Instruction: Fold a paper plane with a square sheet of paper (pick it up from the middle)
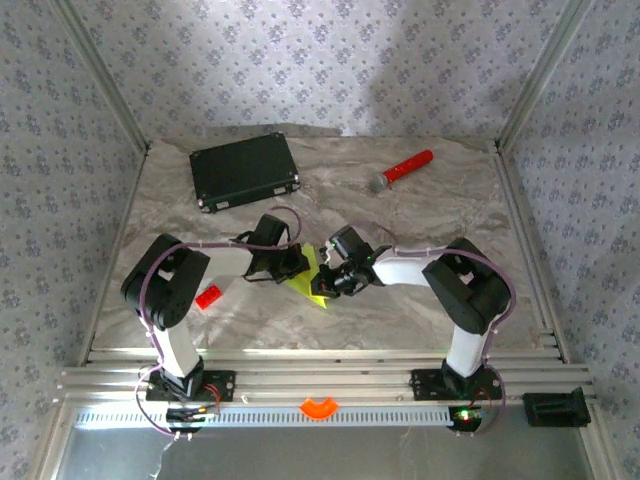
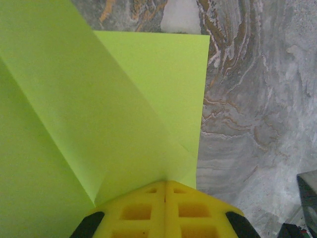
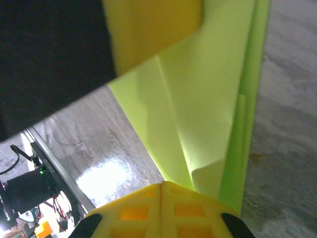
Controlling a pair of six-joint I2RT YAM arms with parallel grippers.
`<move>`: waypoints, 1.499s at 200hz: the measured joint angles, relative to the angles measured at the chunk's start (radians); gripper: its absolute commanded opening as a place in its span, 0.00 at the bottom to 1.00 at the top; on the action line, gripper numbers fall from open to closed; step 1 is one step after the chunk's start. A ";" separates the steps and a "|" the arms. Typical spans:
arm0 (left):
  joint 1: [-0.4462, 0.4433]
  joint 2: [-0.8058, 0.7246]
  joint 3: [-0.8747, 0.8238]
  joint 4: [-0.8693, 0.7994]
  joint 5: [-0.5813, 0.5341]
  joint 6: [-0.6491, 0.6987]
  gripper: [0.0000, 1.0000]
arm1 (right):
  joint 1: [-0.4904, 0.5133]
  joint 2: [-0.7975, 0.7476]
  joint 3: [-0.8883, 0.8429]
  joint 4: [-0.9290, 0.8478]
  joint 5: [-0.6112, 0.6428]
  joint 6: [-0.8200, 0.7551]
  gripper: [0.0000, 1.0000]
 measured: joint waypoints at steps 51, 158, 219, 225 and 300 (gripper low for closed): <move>0.000 0.002 0.000 0.000 0.008 0.005 0.05 | -0.009 -0.027 -0.130 0.145 -0.012 0.013 0.00; 0.000 0.006 0.000 0.003 0.026 0.007 0.05 | -0.009 -0.174 -0.312 0.204 -0.004 0.044 0.00; 0.000 0.006 0.000 0.003 0.025 0.007 0.05 | -0.009 -0.275 -0.174 0.019 -0.005 0.030 0.00; 0.000 0.006 0.000 0.003 0.025 0.007 0.05 | -0.009 -0.261 -0.142 0.014 -0.005 0.026 0.00; 0.000 0.007 0.003 0.003 0.025 0.007 0.05 | -0.016 0.050 0.080 -0.037 0.007 -0.004 0.00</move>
